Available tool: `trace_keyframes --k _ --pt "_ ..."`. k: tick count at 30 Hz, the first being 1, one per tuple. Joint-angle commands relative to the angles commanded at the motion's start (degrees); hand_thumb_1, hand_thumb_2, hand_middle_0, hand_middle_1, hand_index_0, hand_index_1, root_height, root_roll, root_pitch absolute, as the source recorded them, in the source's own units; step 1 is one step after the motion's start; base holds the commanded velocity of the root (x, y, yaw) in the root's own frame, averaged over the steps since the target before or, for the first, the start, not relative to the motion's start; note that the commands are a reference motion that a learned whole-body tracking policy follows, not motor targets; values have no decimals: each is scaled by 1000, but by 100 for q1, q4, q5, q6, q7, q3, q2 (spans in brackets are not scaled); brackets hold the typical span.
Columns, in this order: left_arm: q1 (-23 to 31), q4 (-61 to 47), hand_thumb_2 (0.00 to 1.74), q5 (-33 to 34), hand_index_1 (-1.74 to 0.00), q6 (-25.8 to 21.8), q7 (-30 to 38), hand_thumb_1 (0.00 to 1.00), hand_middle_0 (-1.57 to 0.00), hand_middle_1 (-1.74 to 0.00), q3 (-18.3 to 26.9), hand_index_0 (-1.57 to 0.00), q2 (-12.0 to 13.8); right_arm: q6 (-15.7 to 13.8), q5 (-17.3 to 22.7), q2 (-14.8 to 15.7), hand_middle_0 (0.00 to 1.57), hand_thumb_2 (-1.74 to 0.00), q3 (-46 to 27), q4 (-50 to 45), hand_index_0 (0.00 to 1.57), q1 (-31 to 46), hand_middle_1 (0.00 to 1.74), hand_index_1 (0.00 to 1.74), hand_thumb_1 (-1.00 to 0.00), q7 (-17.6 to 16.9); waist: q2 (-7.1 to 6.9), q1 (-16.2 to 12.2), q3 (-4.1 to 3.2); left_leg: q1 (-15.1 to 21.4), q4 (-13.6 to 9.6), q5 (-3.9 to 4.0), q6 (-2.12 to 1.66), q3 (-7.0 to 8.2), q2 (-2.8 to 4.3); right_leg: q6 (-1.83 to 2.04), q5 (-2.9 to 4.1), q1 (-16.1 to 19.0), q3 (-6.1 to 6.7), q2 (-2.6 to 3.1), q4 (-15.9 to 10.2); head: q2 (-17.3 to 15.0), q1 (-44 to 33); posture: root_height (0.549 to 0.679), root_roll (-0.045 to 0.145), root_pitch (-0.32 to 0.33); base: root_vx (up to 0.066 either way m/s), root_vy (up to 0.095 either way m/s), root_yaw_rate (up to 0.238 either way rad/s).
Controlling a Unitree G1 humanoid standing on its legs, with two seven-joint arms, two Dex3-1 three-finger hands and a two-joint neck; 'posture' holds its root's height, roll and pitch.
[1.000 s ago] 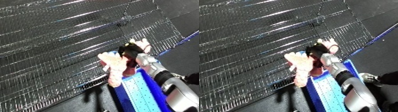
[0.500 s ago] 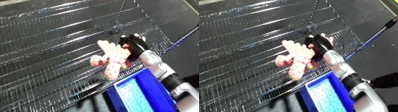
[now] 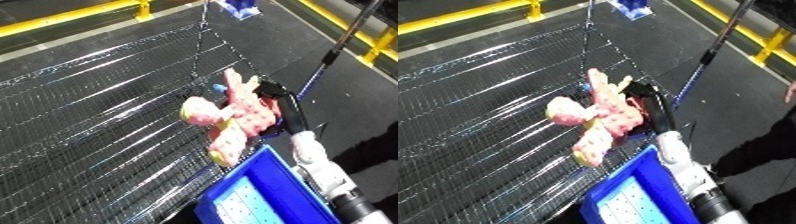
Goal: Pick up the object and place it into the box
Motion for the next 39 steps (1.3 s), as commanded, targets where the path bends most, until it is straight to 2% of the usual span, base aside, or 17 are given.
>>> trace_keyframes --k 3,9,17,22,31,39 --pt "12 -17 1740 14 -1740 3 11 1000 -1570 -1740 -7 -1570 -39 -161 283 350 1570 -1740 -292 -38 1570 175 1740 1740 -1000 -154 13 -76 -42 26 28 -33 1 19 9 -7 -2 39 8 1 -23 26 150 636 59 -203 5 3 -74" --pt "14 42 1740 33 -1740 12 10 1000 -1570 -1740 -14 -1570 -94 -342 673 797 1570 -1740 -614 220 1570 518 1740 1740 -1000 -251 33 -241 -116 90 10 -64 -12 77 21 -25 8 104 33 15 -98 -70 387 638 63 -204 1 3 -62" --pt "-17 88 1740 42 -1740 30 16 1000 -1570 -1740 -20 -1570 -147 -533 1246 1224 1570 -1740 -862 616 1570 846 1740 1740 -1000 -193 87 -520 -192 177 -17 -80 -32 166 41 -63 33 170 103 64 -206 -290 516 642 71 -203 -7 7 -91" --pt "-73 109 1740 72 -1740 20 30 1000 -1570 -1740 -61 -1570 -142 -582 1348 1351 1570 -1740 -981 883 1570 928 1740 1740 -1000 -276 121 -666 -233 218 -40 -88 -41 217 43 -84 46 203 135 91 -278 -304 469 645 77 -199 -4 7 -75" --pt "-80 127 1740 138 -1740 -14 20 1000 -1570 -1740 -75 -1570 -127 -588 1410 1430 864 -957 -1212 1332 864 1035 957 957 -550 -453 169 -823 -299 268 -106 -81 -52 276 45 -101 54 243 152 132 -379 -477 448 648 81 -191 0 2 -42" --pt "-71 102 1740 198 -1740 -35 12 1000 -1570 -1740 -54 -1570 -63 -589 1419 1428 235 -261 -1241 1569 235 1064 261 261 -150 -439 165 -832 -323 258 -157 -57 -55 309 52 -90 58 238 150 146 -438 -671 331 650 82 -184 -3 -1 -14"
